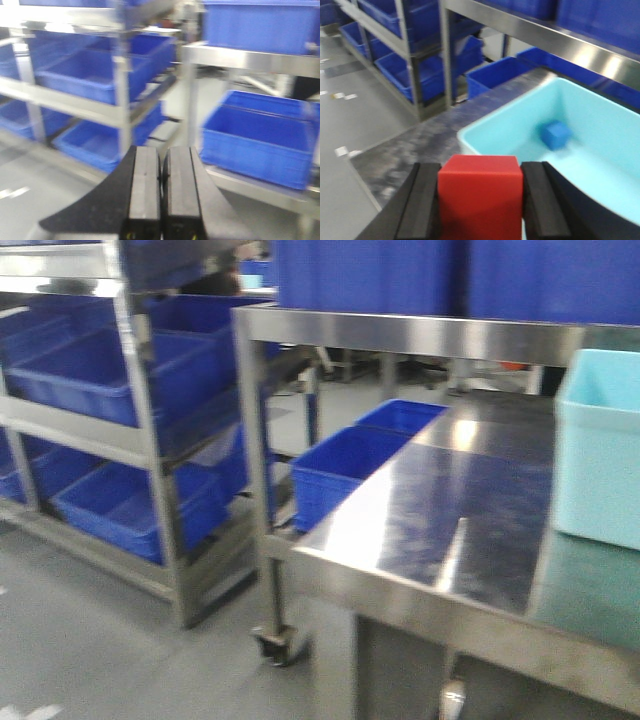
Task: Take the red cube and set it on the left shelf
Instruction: 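Drive the base away from the table holding the red cube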
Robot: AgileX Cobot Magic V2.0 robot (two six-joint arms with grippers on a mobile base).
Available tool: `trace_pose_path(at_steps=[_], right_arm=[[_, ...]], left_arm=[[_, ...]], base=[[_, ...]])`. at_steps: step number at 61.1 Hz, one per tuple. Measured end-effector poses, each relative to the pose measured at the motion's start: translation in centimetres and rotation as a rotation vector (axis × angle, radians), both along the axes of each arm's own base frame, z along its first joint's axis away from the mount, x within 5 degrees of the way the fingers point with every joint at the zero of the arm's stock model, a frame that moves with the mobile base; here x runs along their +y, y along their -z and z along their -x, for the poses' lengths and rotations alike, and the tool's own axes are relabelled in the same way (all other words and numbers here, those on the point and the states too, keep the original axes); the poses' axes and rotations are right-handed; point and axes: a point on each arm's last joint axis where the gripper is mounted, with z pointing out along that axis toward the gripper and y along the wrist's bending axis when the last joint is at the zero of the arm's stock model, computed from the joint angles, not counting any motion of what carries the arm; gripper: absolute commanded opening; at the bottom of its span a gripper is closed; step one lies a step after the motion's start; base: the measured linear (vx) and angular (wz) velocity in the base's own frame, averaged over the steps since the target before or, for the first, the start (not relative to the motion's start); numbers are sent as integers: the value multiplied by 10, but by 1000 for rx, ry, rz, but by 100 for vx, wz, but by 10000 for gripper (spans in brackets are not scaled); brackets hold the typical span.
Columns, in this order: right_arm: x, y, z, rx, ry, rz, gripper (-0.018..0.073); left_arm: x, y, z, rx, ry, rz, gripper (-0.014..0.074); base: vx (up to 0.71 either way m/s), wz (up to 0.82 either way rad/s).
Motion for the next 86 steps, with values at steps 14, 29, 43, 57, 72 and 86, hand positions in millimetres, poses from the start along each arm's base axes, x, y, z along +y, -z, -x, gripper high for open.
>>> trace_pose_path(at_steps=[14, 29, 43, 57, 72, 86], right_arm=[[0, 0, 0, 0, 0, 0, 98], [0, 0, 0, 0, 0, 0, 98], [0, 0, 0, 0, 0, 0, 98], [0, 0, 0, 0, 0, 0, 98], [0, 0, 0, 0, 0, 0, 98], [0, 0, 0, 0, 0, 0, 98]], left_arm=[[0, 0, 0, 0, 0, 0, 102], [0, 0, 0, 0, 0, 0, 102], [0, 0, 0, 0, 0, 0, 102], [0, 0, 0, 0, 0, 0, 102], [0, 0, 0, 0, 0, 0, 102], [0, 0, 0, 0, 0, 0, 102]], base=[[-11, 79], [-13, 84], [-7, 94], [1, 98], [10, 80], [17, 44]])
